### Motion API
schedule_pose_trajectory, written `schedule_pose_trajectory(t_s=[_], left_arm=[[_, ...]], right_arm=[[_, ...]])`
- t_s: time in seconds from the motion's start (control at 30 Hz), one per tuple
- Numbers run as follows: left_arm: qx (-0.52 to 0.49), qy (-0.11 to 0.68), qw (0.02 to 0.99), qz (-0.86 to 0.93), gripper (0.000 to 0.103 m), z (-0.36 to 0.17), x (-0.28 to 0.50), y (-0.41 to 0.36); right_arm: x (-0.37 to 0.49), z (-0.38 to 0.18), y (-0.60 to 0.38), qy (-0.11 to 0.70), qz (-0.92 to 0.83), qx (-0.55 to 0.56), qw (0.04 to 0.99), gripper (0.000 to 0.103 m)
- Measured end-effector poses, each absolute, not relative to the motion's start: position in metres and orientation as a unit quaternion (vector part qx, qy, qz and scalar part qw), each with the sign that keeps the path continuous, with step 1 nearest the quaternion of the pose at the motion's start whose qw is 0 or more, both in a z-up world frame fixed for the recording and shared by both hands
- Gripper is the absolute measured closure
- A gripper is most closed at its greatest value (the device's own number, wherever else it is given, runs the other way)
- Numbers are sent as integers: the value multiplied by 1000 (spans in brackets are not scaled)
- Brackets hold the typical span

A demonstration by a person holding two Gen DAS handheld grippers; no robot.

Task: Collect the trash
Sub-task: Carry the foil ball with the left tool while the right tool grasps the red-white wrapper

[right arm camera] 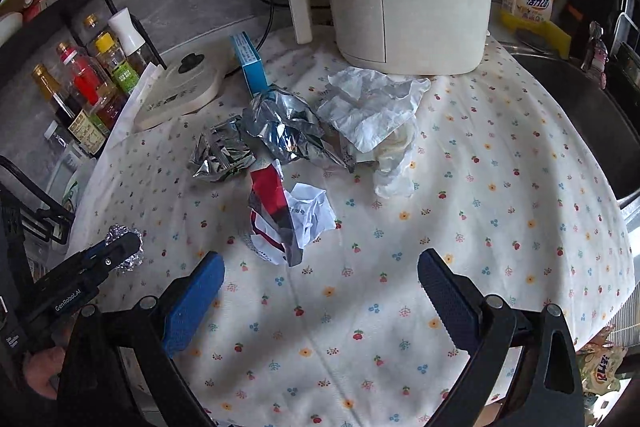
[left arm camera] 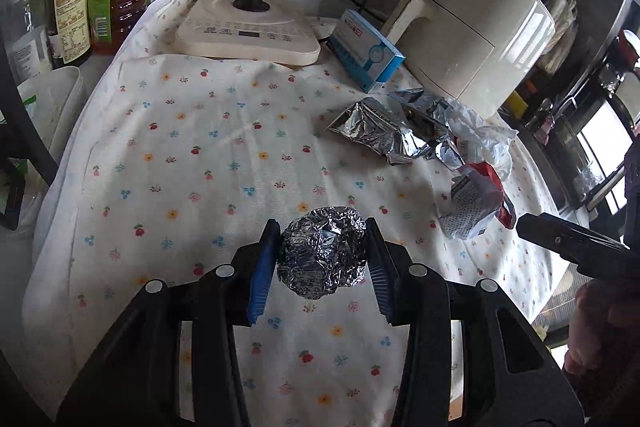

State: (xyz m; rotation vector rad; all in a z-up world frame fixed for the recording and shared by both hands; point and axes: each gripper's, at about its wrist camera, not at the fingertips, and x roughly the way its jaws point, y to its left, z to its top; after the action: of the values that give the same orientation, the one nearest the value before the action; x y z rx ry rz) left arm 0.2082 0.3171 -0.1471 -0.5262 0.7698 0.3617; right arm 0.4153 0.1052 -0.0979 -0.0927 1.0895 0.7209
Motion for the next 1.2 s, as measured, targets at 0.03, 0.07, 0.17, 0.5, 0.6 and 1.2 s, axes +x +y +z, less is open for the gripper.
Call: schedule_pose_trajectory(t_s=[0.03, 0.07, 0.17, 0.5, 0.6, 1.2], left_arm=[[-255, 363, 877, 186, 60, -145, 201, 323], [-257, 356, 876, 197, 60, -143, 194, 328], [-273, 342, 869, 229, 60, -142, 170, 341], [-287, 322, 858, 278, 60, -137, 118, 332], [-282, 319, 861, 277, 60, -134, 117, 317], [-231, 335, 898, 168, 60, -104, 154, 137]], right_arm=[[417, -99, 113, 506, 340, -48, 791, 8], [419, -100, 120, 505, 345, -52, 790, 8], [420, -105, 142, 494, 363, -76, 787, 8], [407, -102, 148, 488, 400, -102, 769, 72], [398, -93, 126, 481, 412, -85, 769, 72], [350, -66, -116, 476, 360, -2, 802, 72]])
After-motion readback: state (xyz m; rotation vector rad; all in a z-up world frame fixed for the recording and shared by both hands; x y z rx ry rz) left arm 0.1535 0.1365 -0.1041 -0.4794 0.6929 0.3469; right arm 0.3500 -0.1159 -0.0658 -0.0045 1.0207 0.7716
